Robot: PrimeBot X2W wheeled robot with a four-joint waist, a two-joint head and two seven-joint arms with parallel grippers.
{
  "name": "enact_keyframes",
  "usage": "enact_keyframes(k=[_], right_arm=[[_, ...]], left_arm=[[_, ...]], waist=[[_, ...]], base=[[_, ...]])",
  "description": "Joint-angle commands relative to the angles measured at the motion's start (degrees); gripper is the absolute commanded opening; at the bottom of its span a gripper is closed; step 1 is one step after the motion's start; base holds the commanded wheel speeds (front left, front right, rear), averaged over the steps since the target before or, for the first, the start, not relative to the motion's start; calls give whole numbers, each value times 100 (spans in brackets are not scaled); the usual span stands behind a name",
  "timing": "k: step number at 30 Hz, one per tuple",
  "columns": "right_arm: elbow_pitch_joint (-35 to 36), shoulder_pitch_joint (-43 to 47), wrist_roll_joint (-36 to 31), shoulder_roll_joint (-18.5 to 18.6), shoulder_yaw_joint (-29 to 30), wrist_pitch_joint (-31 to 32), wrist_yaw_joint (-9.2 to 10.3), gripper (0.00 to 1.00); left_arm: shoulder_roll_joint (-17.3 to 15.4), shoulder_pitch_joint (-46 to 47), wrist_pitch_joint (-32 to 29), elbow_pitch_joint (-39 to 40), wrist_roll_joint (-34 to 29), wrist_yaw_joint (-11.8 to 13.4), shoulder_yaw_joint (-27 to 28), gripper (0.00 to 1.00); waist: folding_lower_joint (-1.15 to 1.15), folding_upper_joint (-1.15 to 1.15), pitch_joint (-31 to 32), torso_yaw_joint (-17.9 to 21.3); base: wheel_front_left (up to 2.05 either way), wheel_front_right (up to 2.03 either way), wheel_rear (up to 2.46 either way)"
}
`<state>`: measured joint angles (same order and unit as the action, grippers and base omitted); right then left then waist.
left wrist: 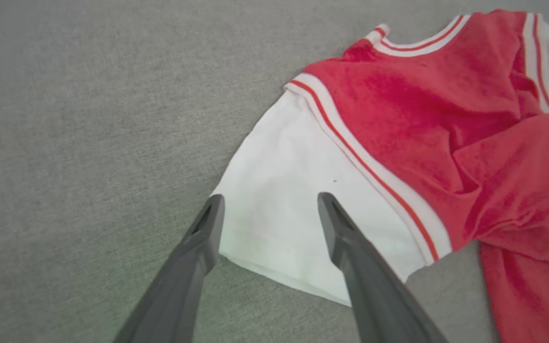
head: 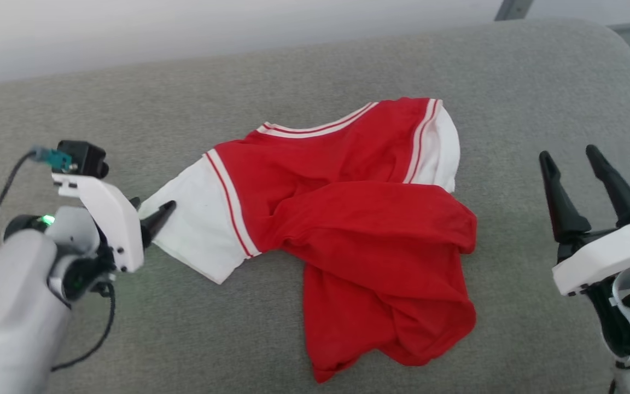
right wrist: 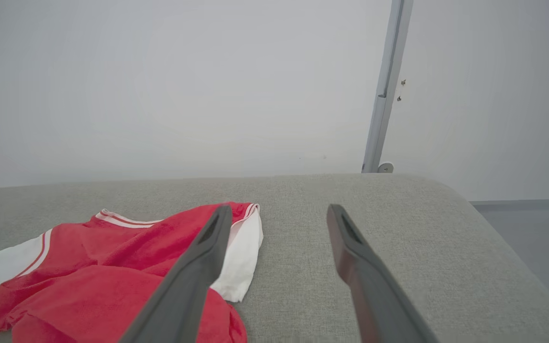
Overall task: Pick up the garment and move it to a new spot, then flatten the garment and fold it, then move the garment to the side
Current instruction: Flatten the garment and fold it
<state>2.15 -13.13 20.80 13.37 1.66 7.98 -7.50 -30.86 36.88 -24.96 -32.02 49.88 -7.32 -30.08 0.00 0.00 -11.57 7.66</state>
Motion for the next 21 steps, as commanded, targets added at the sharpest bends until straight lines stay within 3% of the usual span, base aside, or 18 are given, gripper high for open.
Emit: enact_keyframes(k=[1, 10, 14, 19, 20, 21], right_arm=[[61, 38, -24, -23, 6, -41, 2, 100], [440, 148, -17, -255, 89, 112, 2, 100], [545, 170, -12, -266, 103, 222, 2, 100], [664, 210, 9, -306, 51, 418, 2, 100], [679, 223, 12, -308, 46, 459, 2, 100], [682, 229, 34, -323, 32, 468, 2, 100]], left_arm=[[-2, 94, -45, -28, 34, -20, -14, 100], [5, 868, -932, -1410, -168, 91, -376, 100], [211, 914, -1202, -1969, -259, 260, -553, 100], [587, 732, -1975, -2625, -343, 256, -954, 100], [672, 704, -2016, -2671, -329, 226, -991, 22], [764, 702, -2045, -2703, -277, 196, -997, 0]], waist=[[0, 0, -54, 70], [0, 0, -269, 336], [0, 0, -361, 373], [0, 0, -445, 369], [0, 0, -459, 359], [0, 0, -473, 348]], base=[[0, 0, 0], [0, 0, 0], [0, 0, 0], [0, 0, 0], [0, 0, 0], [0, 0, 0]])
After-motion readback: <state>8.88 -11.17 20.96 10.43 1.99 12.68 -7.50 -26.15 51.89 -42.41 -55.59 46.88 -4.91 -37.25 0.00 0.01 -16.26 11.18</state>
